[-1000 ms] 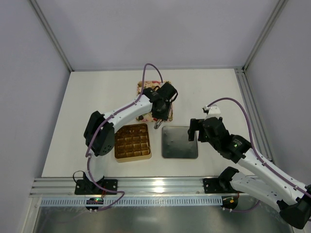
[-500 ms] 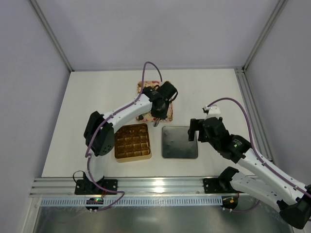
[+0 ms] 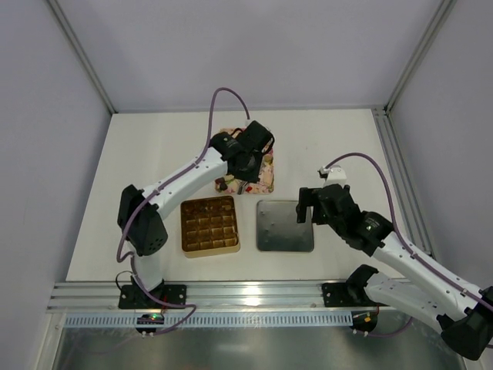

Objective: Pack the chocolate

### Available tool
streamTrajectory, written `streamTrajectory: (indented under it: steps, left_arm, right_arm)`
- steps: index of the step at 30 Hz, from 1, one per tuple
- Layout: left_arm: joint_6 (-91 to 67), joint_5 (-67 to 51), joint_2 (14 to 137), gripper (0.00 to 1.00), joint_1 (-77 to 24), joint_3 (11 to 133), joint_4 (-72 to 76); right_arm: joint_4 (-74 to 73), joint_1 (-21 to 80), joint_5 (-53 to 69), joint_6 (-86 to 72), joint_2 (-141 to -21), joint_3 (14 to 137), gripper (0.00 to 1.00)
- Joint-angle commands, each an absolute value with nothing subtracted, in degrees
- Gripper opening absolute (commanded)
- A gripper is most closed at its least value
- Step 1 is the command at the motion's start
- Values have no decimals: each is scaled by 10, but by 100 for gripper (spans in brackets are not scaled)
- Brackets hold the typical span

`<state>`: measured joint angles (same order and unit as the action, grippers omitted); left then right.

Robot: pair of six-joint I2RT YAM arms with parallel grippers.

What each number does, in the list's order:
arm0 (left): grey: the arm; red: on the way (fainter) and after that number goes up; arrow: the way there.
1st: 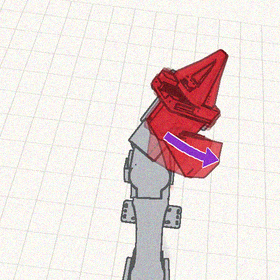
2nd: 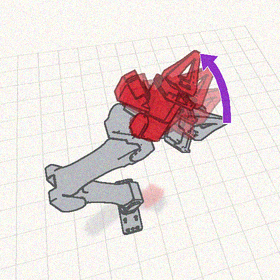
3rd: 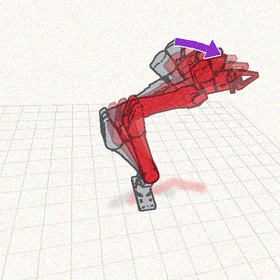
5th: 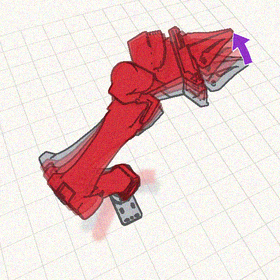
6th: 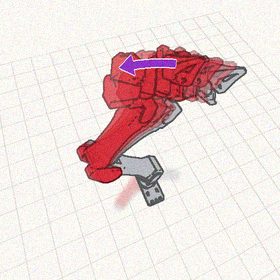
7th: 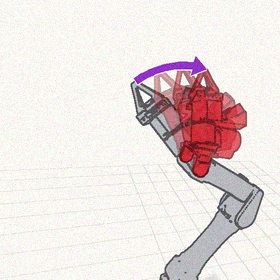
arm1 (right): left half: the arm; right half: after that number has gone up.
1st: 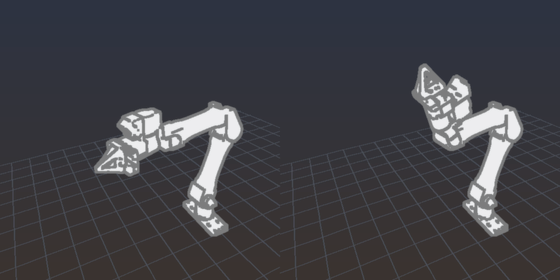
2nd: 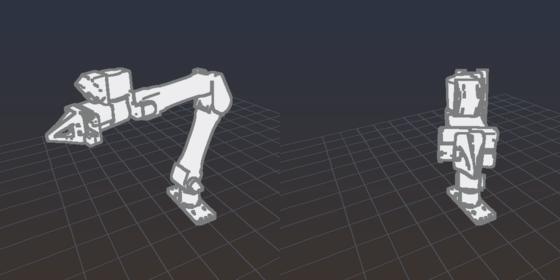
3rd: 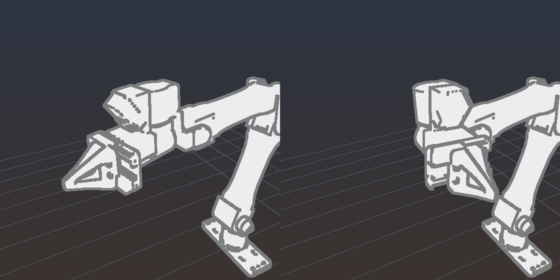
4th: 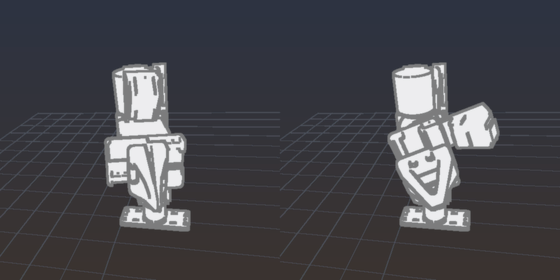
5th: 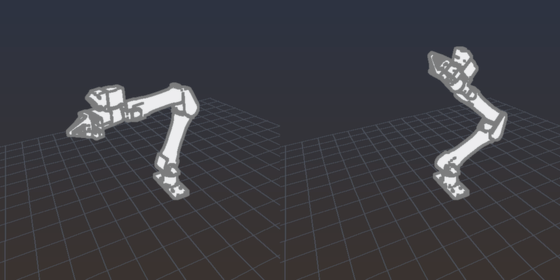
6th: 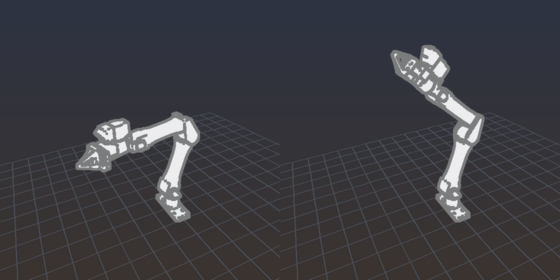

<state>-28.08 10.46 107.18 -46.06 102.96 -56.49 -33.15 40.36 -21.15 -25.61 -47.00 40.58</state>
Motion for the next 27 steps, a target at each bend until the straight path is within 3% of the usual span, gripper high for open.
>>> streamTrajectory:
  steps: [1, 27]
  left_arm:
    - [-278, 116, 1012, 19, -452, 1016, -576]
    - [-358, 159, 617, 21, -446, 720, -709]
  right_arm:
    - [-300, 402, -205, -250, -477, 412, 100]
    - [-229, 401, -158, -255, -562, 417, 100]
